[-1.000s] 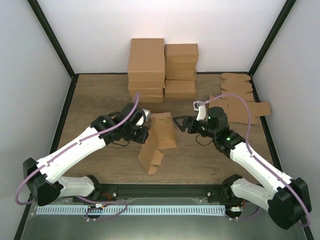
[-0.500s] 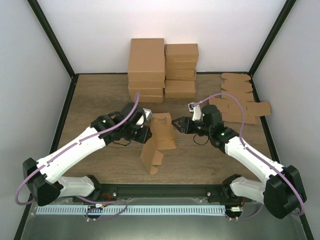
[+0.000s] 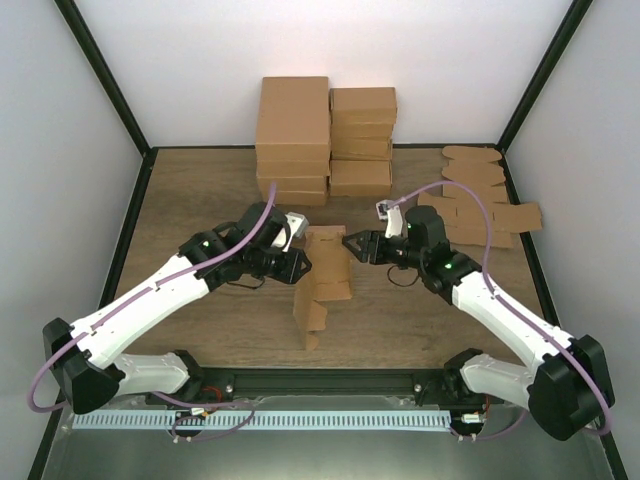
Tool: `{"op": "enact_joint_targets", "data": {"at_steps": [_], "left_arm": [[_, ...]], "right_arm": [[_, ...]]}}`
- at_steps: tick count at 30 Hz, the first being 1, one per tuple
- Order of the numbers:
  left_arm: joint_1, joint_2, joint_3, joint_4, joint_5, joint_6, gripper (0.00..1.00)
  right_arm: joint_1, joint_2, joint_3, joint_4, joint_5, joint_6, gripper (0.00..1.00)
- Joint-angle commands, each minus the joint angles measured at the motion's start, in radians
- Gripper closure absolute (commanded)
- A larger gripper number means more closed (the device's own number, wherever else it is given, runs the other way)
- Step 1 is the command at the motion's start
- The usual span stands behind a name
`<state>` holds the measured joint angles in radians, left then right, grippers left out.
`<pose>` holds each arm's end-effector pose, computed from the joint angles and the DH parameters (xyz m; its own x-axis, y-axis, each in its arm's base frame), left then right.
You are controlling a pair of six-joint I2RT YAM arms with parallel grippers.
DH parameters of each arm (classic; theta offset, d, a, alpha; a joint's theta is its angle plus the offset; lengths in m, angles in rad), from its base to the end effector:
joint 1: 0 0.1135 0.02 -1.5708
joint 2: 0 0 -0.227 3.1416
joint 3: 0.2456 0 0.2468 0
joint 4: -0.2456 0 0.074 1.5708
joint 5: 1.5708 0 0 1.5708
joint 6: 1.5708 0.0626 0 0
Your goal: Fold the paper box
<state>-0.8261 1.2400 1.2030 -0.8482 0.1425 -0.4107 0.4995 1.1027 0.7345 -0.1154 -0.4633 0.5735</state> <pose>0.1790 -0.2074 0.2741 -0.7959 0.2804 -0.5366 0.5138 0.7817 -0.3536 0.2303 0.1575 0.2255 -0.7638 0.1362 -0.6309 -0.4302 0.6213 0.6549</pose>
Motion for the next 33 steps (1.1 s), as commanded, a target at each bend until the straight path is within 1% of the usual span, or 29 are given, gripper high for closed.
{"op": "enact_joint_targets", "data": {"at_steps": [1, 6, 11, 13, 15, 17, 19, 23, 25, 28, 33], "left_arm": [[0.003, -0.009, -0.015, 0.044, 0.022, 0.002, 0.68], [0.003, -0.016, -0.032, 0.057, 0.040, -0.011, 0.68], [0.005, -0.098, -0.032, 0.063, 0.012, -0.022, 0.59], [0.020, -0.142, -0.035, 0.065, 0.005, -0.038, 0.56], [0.049, -0.180, -0.033, 0.072, 0.029, -0.045, 0.52], [0.098, -0.206, -0.032, 0.083, 0.089, -0.047, 0.51], [0.170, -0.219, -0.040, 0.086, 0.158, -0.042, 0.51], [0.296, -0.230, -0.078, 0.096, 0.238, -0.026, 0.52], [0.338, -0.230, -0.125, 0.153, 0.322, -0.034, 0.52], [0.369, -0.214, -0.226, 0.287, 0.441, -0.078, 0.52], [0.377, -0.151, -0.355, 0.484, 0.554, -0.147, 0.52]], "right_arm": [[-0.007, 0.015, 0.057, -0.018, -0.017, -0.026, 0.43], [-0.007, 0.026, 0.041, -0.011, -0.020, -0.025, 0.46], [-0.007, 0.028, 0.017, -0.024, -0.008, -0.036, 0.46], [-0.008, 0.025, 0.002, -0.023, -0.008, -0.036, 0.46], [-0.007, 0.022, -0.009, -0.019, -0.006, -0.035, 0.46], [-0.007, 0.022, -0.018, -0.013, -0.007, -0.034, 0.46], [-0.008, 0.025, -0.022, -0.008, -0.010, -0.033, 0.46], [-0.007, 0.030, -0.021, -0.007, -0.015, -0.034, 0.46], [-0.007, 0.025, -0.022, -0.007, -0.016, -0.034, 0.46], [-0.006, 0.016, -0.022, -0.010, -0.014, -0.034, 0.46], [-0.007, 0.006, -0.022, -0.016, -0.014, -0.035, 0.46]]}}
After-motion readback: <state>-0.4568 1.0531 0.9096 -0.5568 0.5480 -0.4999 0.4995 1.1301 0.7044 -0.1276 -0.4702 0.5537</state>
